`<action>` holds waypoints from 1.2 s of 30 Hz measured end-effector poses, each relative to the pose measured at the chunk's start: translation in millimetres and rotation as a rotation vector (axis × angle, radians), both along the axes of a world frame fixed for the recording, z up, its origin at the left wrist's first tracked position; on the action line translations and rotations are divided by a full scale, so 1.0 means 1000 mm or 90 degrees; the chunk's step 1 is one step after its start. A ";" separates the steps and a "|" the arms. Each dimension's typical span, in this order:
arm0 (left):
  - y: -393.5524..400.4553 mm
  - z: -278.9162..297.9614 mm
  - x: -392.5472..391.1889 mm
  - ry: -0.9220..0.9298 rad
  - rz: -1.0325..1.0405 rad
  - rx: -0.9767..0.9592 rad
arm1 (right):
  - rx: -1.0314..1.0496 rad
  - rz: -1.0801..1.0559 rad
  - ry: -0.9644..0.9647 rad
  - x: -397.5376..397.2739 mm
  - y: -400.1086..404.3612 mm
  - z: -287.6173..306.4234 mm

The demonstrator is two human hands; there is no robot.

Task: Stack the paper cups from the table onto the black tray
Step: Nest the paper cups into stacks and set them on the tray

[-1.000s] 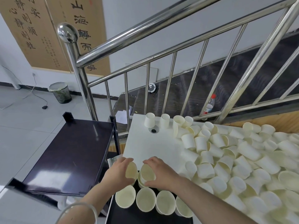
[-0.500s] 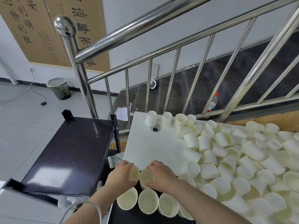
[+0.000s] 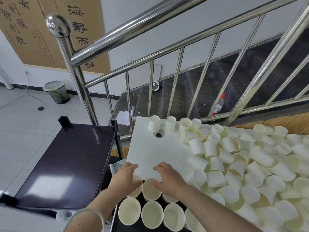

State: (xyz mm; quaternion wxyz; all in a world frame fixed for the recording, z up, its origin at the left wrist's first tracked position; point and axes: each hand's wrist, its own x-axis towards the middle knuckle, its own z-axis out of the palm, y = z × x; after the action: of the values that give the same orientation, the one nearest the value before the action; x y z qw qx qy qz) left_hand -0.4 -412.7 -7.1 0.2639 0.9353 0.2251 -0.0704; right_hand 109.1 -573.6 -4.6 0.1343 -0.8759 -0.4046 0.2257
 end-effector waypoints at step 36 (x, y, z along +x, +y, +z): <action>0.060 -0.023 0.125 -0.072 0.067 -0.084 | -0.080 -0.057 -0.101 0.199 0.148 -0.013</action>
State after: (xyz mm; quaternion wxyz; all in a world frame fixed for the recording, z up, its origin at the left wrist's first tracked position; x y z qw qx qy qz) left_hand 124.2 -353.2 -30.5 0.3406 0.9053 0.2533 -0.0184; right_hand 308.2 -425.3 -17.7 0.0567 -0.9149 -0.3597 0.1744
